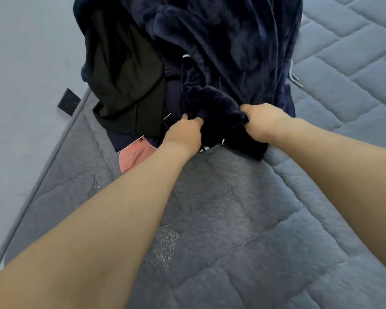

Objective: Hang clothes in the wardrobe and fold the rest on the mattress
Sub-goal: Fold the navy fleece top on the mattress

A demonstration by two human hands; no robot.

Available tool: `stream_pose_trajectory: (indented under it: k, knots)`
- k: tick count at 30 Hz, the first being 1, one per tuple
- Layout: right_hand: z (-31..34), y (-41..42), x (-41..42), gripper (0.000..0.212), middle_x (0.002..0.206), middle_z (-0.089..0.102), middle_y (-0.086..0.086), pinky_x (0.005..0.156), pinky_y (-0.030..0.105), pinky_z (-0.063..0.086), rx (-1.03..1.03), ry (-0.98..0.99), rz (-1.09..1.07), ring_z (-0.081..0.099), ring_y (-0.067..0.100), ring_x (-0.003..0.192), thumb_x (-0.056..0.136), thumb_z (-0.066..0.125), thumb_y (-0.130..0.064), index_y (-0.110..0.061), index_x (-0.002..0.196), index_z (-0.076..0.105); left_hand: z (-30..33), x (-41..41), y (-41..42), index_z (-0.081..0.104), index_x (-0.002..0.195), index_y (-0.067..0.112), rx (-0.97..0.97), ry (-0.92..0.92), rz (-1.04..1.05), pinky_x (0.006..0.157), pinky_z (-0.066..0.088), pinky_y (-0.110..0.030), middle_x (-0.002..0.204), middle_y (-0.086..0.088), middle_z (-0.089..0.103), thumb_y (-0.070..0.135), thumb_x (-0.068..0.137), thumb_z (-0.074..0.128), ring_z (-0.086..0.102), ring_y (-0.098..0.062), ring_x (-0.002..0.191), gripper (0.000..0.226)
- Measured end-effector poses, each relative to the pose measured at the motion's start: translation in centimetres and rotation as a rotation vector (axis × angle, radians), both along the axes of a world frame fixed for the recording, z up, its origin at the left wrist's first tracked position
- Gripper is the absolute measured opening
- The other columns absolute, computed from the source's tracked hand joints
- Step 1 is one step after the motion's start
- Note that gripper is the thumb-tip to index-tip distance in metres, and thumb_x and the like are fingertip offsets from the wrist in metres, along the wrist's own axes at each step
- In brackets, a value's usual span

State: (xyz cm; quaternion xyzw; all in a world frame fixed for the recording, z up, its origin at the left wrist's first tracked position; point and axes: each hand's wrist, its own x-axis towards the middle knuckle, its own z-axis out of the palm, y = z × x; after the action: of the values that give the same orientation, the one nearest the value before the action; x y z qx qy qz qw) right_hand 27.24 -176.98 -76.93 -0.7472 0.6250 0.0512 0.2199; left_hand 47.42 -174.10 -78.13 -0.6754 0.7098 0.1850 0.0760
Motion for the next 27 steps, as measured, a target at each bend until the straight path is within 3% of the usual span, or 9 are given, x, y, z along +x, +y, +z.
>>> stream_pose_trajectory:
  k: [3,6,10,12,15,18,22,23,27]
  knots:
    - [1.5,0.9,0.2,0.022,0.100,0.052,0.005,0.080,0.038,0.045,0.011,0.002,0.017,0.055,0.035,0.097,0.095,0.042,-0.019,-0.023,0.112,0.054,0.5,0.7,1.4,0.055,0.120,0.010,-0.036,0.102,-0.020,0.108,0.039,-0.048,0.153,-0.022,0.036,0.009,0.099,0.044,0.038,-0.041,0.138,0.024]
    - [3.3,4.2,-0.2,0.011,0.085,0.048,0.003,0.073,0.035,0.037,-0.181,-0.015,0.068,0.050,0.032,0.081,0.084,0.041,-0.014,-0.018,0.087,0.051,1.4,1.6,6.5,0.062,0.096,-0.003,-0.339,0.208,-0.224,0.108,0.037,-0.050,0.114,-0.023,0.056,0.006,0.091,0.057,0.048,-0.041,0.121,0.012]
    - [4.6,11.4,-0.7,0.021,0.096,0.057,0.014,0.082,0.040,0.041,-0.310,-0.120,0.331,0.053,0.037,0.082,0.078,0.051,-0.014,-0.001,0.073,0.065,2.0,3.2,16.0,0.065,0.088,0.003,-0.459,0.189,-0.392,0.115,0.030,-0.052,0.113,-0.019,0.062,0.015,0.086,0.065,0.053,-0.041,0.119,0.011]
    - [4.8,15.2,-0.2,0.021,0.113,0.063,0.009,0.094,0.037,0.041,-0.192,-0.143,0.353,0.056,0.035,0.098,0.083,0.053,-0.012,-0.002,0.082,0.072,2.3,3.1,20.2,0.057,0.080,0.008,-0.325,0.251,-0.362,0.103,0.039,-0.038,0.087,-0.010,0.062,0.014,0.089,0.064,0.060,-0.037,0.094,0.013]
    - [4.9,20.5,0.6,0.021,0.093,0.066,0.003,0.072,0.031,0.043,0.083,-0.186,0.141,0.059,0.026,0.089,0.085,0.048,-0.017,-0.006,0.079,0.065,2.8,2.2,26.1,0.041,0.076,0.015,-0.091,0.380,-0.046,0.064,0.033,-0.036,0.072,0.002,0.051,0.025,0.096,0.055,0.054,-0.028,0.075,0.026]
    - [5.3,25.1,0.1,0.022,0.069,0.058,0.003,0.053,0.029,0.035,0.299,-0.174,-0.002,0.052,0.020,0.066,0.084,0.047,-0.018,-0.011,0.064,0.051,3.0,1.6,31.0,0.046,0.070,0.020,0.226,0.525,0.148,0.059,0.038,-0.033,0.065,0.006,0.055,0.033,0.095,0.057,0.054,-0.019,0.066,0.030]
    - [5.5,31.2,-0.9,0.020,0.070,0.052,0.001,0.054,0.029,0.031,0.630,-0.052,-0.026,0.046,0.019,0.064,0.080,0.047,-0.023,-0.016,0.061,0.046,4.8,2.3,35.4,0.066,0.072,0.026,0.909,0.754,0.215,0.074,0.048,-0.029,0.075,0.007,0.066,0.035,0.078,0.067,0.061,-0.011,0.073,0.011]
    - [5.5,32.9,-1.3,0.016,0.076,0.054,0.003,0.056,0.029,0.032,0.723,0.032,-0.001,0.046,0.021,0.068,0.077,0.045,-0.027,-0.016,0.065,0.047,5.2,2.9,36.0,0.069,0.074,0.025,0.936,0.778,0.245,0.076,0.050,-0.029,0.081,0.006,0.072,0.034,0.074,0.065,0.066,-0.012,0.076,0.010]
    - [5.9,39.2,-4.9,0.046,0.140,0.053,0.014,0.097,0.033,0.038,1.005,0.431,0.137,0.052,0.030,0.117,0.091,0.035,-0.023,-0.008,0.127,0.059,5.2,4.8,35.4,0.062,0.091,0.026,0.251,0.587,0.553,0.071,0.047,-0.029,0.088,0.010,0.070,0.038,0.079,0.063,0.064,-0.012,0.079,0.017]
